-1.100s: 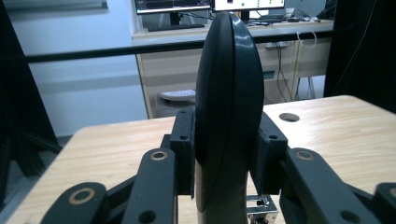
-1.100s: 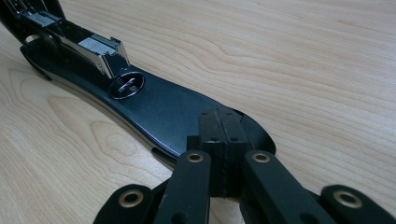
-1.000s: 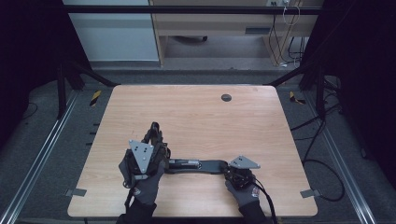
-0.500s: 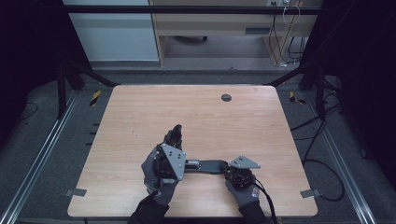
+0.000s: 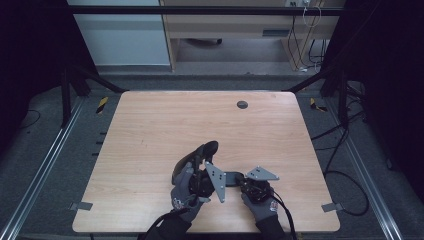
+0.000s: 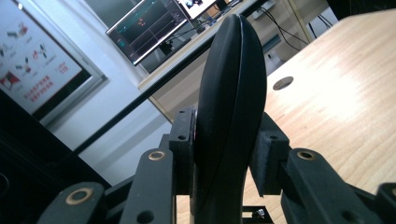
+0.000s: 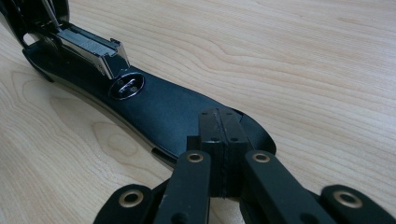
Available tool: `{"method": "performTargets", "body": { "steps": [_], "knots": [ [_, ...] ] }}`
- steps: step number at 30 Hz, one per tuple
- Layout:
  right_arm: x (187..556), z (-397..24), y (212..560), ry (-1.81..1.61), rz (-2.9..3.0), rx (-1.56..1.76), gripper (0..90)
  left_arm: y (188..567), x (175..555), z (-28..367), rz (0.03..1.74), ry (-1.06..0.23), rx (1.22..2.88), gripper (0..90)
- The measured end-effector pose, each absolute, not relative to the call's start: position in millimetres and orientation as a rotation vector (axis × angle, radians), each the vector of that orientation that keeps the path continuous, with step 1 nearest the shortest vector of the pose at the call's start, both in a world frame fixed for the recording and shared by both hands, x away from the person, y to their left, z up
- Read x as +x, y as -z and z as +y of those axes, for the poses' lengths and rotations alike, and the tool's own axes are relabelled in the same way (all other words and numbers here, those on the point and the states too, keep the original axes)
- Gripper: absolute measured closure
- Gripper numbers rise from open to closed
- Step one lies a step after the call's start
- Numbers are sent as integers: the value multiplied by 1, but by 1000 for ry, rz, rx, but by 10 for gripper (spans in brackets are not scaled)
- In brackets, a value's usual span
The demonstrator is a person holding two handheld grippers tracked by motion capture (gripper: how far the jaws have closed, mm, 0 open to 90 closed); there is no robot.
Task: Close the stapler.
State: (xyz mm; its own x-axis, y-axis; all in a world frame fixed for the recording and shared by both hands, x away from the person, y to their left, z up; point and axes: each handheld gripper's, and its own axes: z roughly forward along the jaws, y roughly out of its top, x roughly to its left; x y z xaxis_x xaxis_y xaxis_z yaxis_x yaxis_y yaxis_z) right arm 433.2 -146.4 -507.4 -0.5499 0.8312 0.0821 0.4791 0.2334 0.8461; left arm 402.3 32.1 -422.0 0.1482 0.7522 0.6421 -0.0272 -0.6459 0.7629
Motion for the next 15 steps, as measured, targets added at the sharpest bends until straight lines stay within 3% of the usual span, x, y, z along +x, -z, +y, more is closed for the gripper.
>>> {"method": "performTargets", "body": {
  "steps": [15],
  "knots": [
    [434, -147, 508, -1254, 2126, 1210, 900, 447, 401, 5, 562, -1643, 1915, 625]
  ]
}}
